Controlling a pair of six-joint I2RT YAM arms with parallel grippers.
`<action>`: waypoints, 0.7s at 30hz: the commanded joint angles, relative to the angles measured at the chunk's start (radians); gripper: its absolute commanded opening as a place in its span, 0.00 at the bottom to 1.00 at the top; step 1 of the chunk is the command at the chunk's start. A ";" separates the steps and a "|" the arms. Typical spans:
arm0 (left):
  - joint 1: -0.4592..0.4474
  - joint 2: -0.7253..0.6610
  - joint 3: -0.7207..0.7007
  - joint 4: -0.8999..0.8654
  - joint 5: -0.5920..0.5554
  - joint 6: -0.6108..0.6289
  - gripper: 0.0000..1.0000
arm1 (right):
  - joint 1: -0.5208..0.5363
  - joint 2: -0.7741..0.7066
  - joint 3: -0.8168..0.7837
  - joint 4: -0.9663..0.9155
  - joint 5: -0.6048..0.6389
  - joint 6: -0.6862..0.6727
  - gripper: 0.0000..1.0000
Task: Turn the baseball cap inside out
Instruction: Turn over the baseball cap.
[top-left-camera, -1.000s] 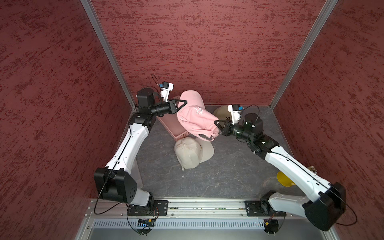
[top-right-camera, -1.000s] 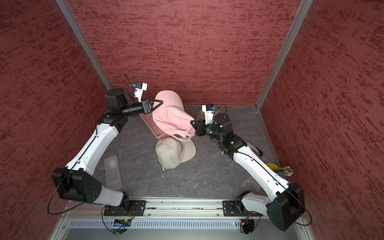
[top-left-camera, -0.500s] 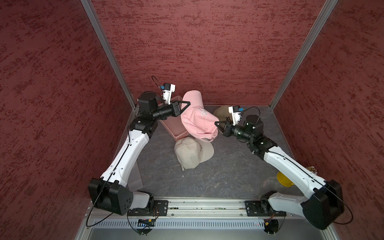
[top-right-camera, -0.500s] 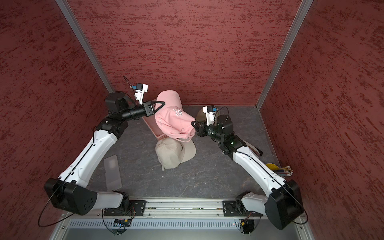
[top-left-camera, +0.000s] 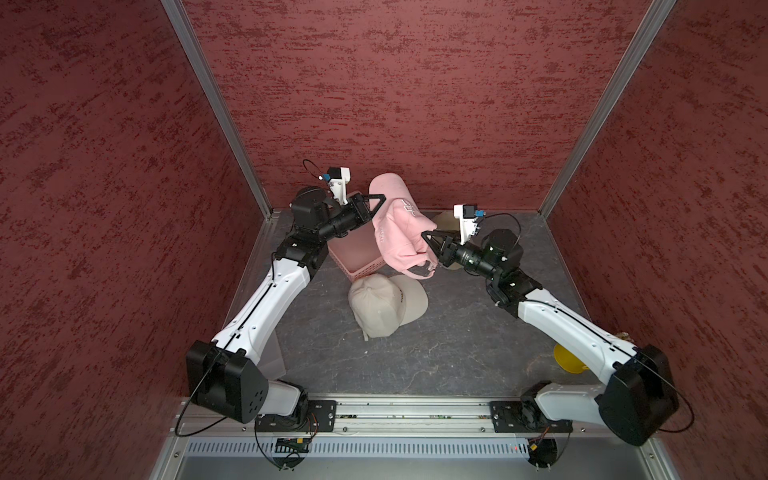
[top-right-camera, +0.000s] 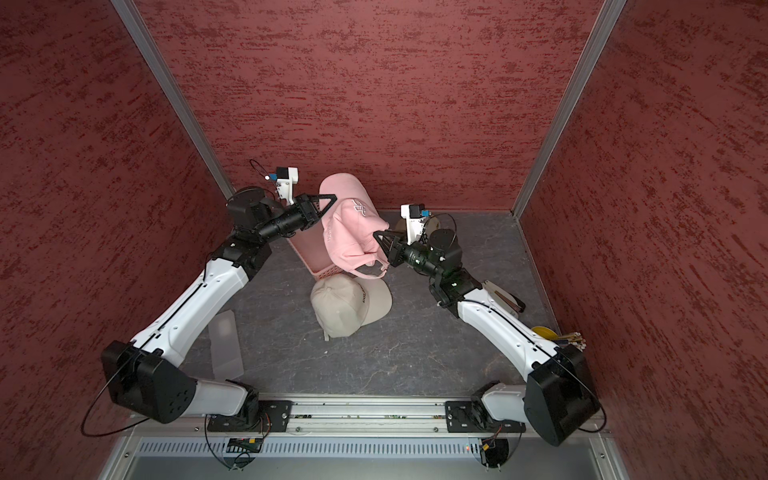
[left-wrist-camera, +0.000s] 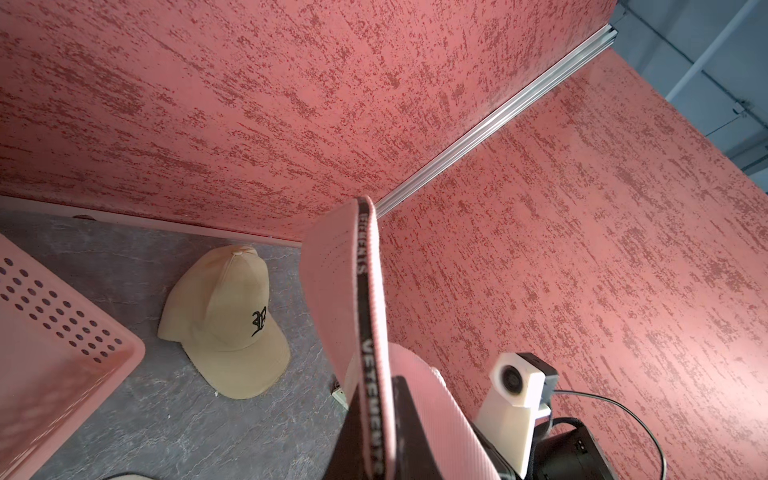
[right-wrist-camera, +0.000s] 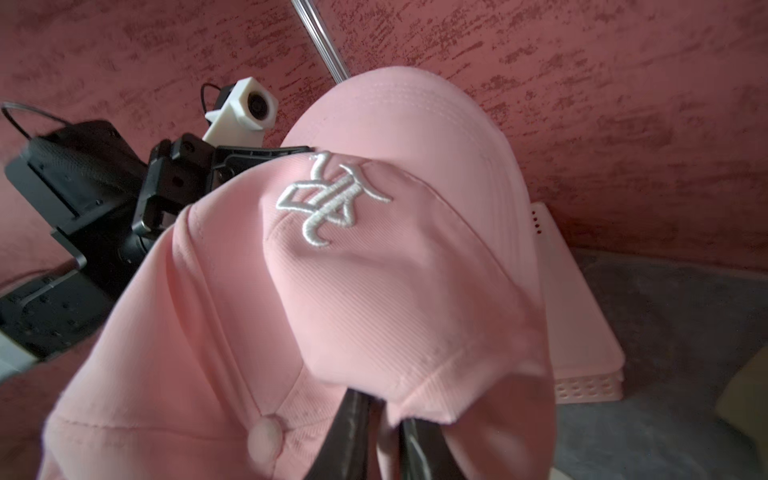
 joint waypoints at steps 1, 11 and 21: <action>-0.026 0.008 -0.027 -0.092 0.002 0.022 0.00 | 0.021 -0.024 0.124 -0.074 0.052 -0.120 0.45; -0.015 -0.028 0.079 -0.386 -0.317 -0.035 0.00 | 0.079 -0.083 0.148 -0.386 0.259 -0.364 0.64; -0.121 0.006 0.133 -0.521 -0.599 -0.079 0.00 | 0.318 0.064 0.298 -0.336 0.515 -0.598 0.70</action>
